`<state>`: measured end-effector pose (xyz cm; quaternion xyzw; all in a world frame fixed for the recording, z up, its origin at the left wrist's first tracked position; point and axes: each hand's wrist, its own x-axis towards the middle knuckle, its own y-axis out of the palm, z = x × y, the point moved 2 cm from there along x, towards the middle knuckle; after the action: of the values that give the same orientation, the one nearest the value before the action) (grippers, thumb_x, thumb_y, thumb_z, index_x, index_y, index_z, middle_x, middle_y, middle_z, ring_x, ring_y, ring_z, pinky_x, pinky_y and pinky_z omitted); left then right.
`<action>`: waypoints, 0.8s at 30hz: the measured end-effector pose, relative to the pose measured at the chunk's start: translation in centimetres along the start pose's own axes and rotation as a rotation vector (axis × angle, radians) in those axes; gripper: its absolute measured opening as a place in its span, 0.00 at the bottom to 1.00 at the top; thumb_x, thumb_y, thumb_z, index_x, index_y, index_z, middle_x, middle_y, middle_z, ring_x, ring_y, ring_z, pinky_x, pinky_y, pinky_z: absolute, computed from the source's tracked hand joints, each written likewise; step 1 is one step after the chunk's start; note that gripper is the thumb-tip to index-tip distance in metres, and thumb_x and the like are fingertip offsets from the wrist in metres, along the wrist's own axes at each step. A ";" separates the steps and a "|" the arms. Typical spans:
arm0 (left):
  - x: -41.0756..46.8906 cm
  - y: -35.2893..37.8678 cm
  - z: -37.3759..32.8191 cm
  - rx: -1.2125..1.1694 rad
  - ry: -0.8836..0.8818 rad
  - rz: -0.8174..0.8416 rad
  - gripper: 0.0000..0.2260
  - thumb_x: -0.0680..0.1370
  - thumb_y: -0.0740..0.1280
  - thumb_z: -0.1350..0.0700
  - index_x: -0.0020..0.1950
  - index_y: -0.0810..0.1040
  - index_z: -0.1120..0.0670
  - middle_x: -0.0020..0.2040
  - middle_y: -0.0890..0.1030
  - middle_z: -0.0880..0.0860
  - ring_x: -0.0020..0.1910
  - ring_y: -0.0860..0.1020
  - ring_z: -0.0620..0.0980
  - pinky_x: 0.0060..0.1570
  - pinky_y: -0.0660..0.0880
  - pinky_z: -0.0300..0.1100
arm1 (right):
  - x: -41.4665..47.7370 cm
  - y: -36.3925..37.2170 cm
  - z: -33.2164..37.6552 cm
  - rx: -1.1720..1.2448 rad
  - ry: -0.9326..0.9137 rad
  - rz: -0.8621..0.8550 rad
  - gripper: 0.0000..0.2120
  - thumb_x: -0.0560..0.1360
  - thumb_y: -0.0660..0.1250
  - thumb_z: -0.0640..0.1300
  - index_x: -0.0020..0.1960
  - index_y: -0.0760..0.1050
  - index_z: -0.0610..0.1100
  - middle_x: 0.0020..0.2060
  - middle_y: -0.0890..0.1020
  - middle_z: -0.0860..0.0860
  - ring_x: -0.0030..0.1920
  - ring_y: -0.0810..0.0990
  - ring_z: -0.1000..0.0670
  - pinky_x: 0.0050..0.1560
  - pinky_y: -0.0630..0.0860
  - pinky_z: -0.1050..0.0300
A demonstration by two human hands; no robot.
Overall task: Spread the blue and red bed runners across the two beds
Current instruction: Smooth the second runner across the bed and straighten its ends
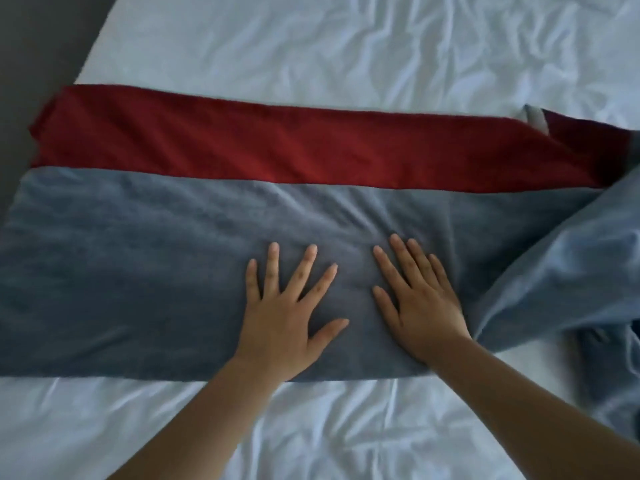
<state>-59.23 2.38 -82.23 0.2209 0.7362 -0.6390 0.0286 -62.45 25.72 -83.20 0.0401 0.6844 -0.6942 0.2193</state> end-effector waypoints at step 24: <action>10.6 2.9 -33.6 0.028 0.236 -0.089 0.40 0.78 0.69 0.44 0.84 0.50 0.44 0.80 0.61 0.63 0.79 0.60 0.67 0.73 0.64 0.65 | -17.1 3.0 -29.0 0.000 0.303 -0.246 0.40 0.74 0.57 0.39 0.82 0.49 0.59 0.82 0.56 0.47 0.70 0.69 0.36 0.50 0.75 0.40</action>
<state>-59.69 37.73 -82.26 0.2621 0.7344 -0.6196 -0.0897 -53.03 58.12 -81.70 0.0601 0.7092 -0.7020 0.0270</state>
